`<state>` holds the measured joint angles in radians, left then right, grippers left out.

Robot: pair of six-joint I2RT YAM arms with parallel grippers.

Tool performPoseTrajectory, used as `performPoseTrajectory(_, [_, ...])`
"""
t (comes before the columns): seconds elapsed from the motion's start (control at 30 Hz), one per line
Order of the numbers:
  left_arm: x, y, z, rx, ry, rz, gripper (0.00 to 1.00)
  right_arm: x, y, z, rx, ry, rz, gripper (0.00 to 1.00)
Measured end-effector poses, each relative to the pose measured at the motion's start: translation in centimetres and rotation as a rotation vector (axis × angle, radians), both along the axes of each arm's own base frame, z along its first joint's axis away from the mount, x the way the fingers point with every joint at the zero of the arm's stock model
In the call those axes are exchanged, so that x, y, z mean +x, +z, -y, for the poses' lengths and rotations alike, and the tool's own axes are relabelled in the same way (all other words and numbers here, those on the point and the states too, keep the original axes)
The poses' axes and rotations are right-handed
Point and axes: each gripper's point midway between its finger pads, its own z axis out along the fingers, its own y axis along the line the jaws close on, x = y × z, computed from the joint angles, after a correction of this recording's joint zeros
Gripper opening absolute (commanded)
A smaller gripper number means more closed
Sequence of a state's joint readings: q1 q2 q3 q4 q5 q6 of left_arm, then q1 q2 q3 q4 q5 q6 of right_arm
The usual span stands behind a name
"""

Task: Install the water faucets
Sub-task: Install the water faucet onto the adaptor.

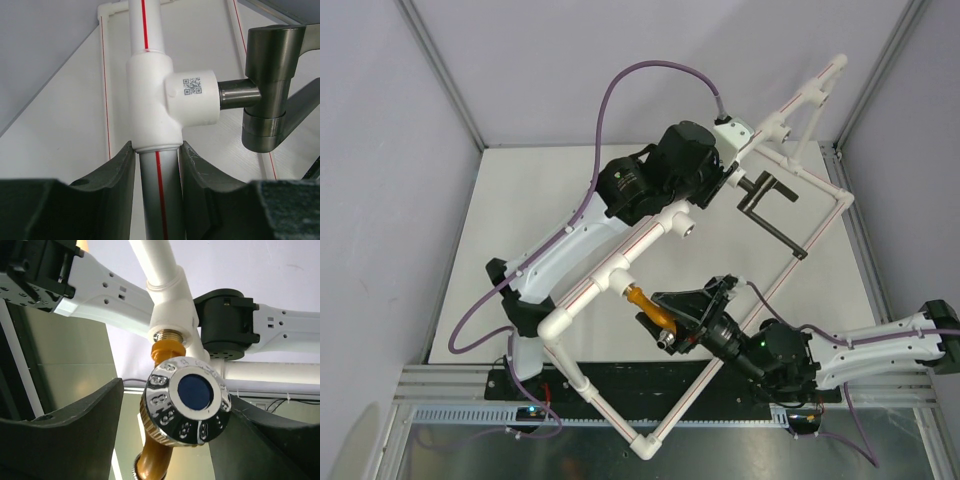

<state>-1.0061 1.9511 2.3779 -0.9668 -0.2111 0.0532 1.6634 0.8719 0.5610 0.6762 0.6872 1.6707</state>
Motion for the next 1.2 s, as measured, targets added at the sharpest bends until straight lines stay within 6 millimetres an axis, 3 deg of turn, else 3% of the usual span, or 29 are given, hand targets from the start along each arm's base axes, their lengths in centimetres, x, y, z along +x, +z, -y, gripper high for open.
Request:
performPoseTrajectory(0.37, [0.1, 0.0, 0.0, 0.001, 0.004, 0.002, 0.0, -0.9, 0.3, 1.9, -0.013, -0.001, 0.046, 0.88])
performPoseTrajectory(0.67, [0.0, 0.0, 0.0, 0.001, 0.005, 0.004, 0.0, -2.1, -0.1, 4.6, -0.063, 0.022, 0.117, 0.95])
performPoseTrajectory(0.83, [0.1, 0.0, -0.1, 0.002, 0.007, 0.005, 0.0, -2.0, -1.3, 8.5, -0.16, 0.01, 0.256, 0.95])
performPoseTrajectory(0.97, [0.1, 0.0, -0.1, 0.003, 0.009, 0.007, 0.0, -0.8, -2.6, 12.4, -0.241, -0.042, 0.371, 0.96])
performPoseTrajectory(1.2, [0.1, 0.0, 0.0, 0.003, 0.009, 0.008, 0.0, 1.5, -6.8, 14.0, -0.64, -0.149, 0.636, 0.93])
